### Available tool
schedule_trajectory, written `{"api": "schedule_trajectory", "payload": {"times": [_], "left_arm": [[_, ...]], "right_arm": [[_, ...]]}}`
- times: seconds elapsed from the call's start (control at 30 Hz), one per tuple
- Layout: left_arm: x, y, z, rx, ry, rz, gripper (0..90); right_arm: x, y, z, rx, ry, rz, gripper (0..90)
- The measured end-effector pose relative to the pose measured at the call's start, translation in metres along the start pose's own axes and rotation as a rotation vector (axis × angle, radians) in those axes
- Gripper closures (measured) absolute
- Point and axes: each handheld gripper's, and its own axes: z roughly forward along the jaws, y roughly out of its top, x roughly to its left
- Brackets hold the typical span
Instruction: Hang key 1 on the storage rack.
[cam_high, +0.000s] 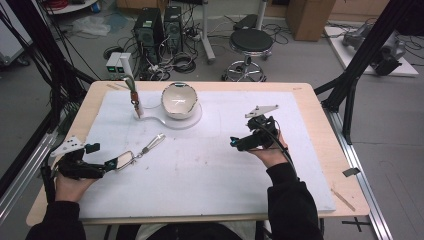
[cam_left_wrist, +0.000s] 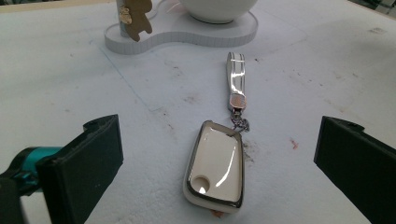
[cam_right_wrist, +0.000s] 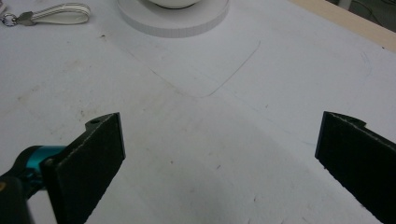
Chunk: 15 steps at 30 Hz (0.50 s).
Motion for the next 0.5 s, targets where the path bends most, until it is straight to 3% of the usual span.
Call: {"api": "schedule_trajectory", "payload": {"times": [0.17, 0.5], "left_arm": [[0.0, 0.0, 0.0, 0.002, 0.0, -0.001, 1.7], [0.0, 0.0, 0.0, 0.004, 0.0, 0.001, 1.7]], "right_arm": [[-0.003, -0.014, -0.004, -0.024, -0.011, -0.001, 0.7], [-0.003, -0.026, -0.011, -0.043, -0.028, -0.001, 0.6]]}}
